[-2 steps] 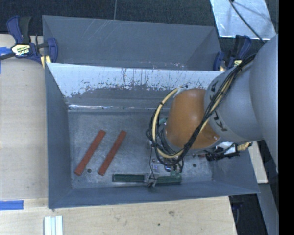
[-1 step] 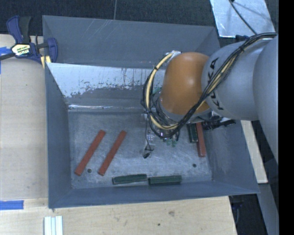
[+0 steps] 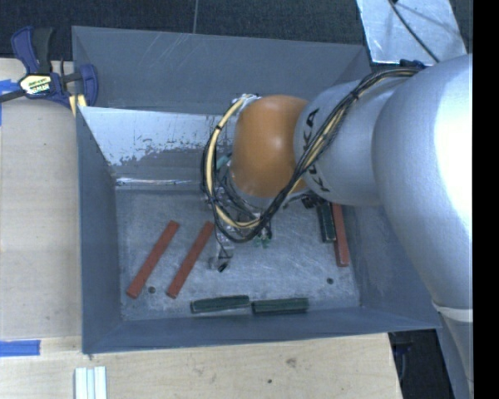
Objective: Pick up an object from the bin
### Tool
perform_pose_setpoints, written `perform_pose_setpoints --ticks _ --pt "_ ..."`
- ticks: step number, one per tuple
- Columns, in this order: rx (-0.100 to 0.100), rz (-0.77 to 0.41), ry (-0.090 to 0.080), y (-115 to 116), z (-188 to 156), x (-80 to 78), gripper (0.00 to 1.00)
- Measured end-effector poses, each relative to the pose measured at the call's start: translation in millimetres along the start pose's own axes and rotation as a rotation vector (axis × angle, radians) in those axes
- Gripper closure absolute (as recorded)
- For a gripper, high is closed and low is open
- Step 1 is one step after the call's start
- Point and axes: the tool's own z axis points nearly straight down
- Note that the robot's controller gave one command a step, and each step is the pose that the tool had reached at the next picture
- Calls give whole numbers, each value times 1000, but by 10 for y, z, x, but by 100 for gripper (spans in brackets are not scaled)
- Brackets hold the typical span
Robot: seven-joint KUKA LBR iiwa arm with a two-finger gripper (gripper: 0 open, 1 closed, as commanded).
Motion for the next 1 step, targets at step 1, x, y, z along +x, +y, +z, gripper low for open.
perform_pose_setpoints --ticks 1 --pt "1 4 -3 -16 -19 -12 100"
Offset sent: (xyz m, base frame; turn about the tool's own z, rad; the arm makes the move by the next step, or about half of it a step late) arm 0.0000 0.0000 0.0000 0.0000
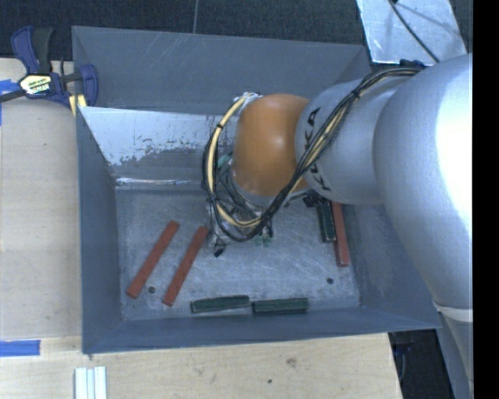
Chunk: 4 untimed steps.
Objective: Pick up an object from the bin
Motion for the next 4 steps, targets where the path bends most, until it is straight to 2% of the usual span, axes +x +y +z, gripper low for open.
perform_pose_setpoints --ticks 1,2,3,4 --pt "0 0 1 -1 5 5 0" --pt "0 -207 5 437 13 276 0" --pt "0 -205 4 436 8 273 100" --pt "-1 -348 -7 548 -1539 -161 100"
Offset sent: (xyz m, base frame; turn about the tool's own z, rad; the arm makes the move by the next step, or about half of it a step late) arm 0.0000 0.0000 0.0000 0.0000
